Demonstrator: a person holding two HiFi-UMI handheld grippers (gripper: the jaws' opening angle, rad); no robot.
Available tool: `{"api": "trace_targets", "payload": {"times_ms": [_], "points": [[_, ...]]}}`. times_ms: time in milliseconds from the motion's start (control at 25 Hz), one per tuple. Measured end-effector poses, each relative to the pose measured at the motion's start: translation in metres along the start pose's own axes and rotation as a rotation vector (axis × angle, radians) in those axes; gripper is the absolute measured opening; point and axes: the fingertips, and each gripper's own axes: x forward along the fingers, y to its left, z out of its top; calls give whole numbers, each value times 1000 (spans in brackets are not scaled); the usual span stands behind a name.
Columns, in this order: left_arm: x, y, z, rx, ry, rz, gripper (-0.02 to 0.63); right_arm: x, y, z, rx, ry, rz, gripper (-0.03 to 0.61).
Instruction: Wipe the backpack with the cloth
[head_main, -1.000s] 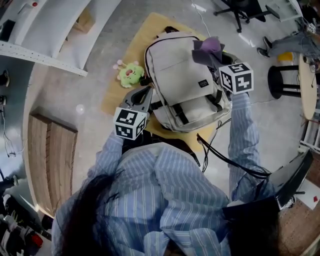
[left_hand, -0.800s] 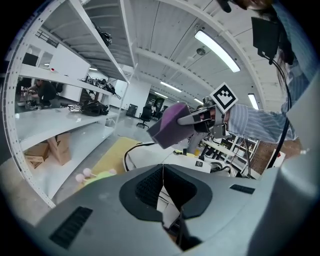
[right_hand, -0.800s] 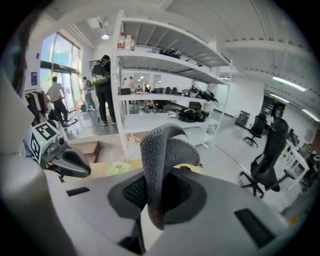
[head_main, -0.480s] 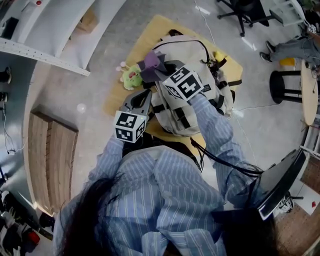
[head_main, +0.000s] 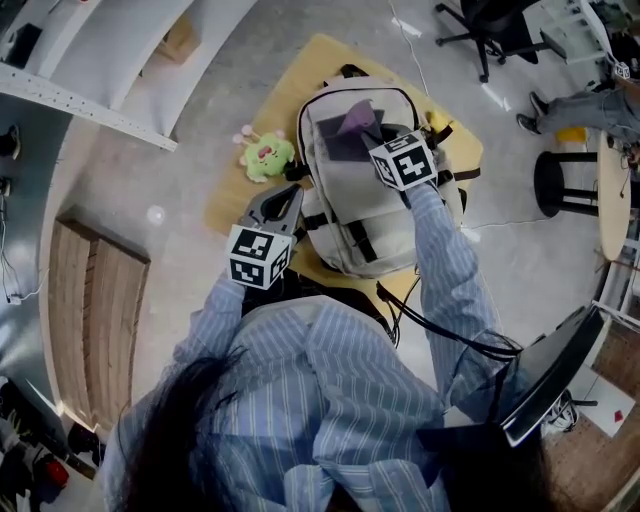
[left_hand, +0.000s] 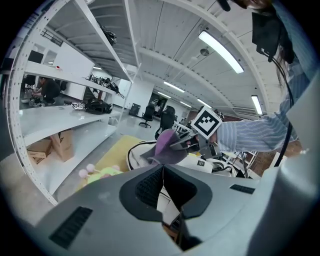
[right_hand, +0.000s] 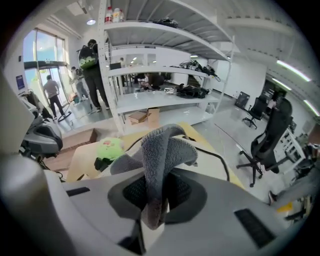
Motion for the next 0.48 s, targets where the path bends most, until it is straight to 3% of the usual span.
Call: {"api": "trace_targets", "payload": {"times_ms": [480], "points": [[-4,4,1,6,3,4,6,-52,-153,-78,246,64,-304,41]]}}
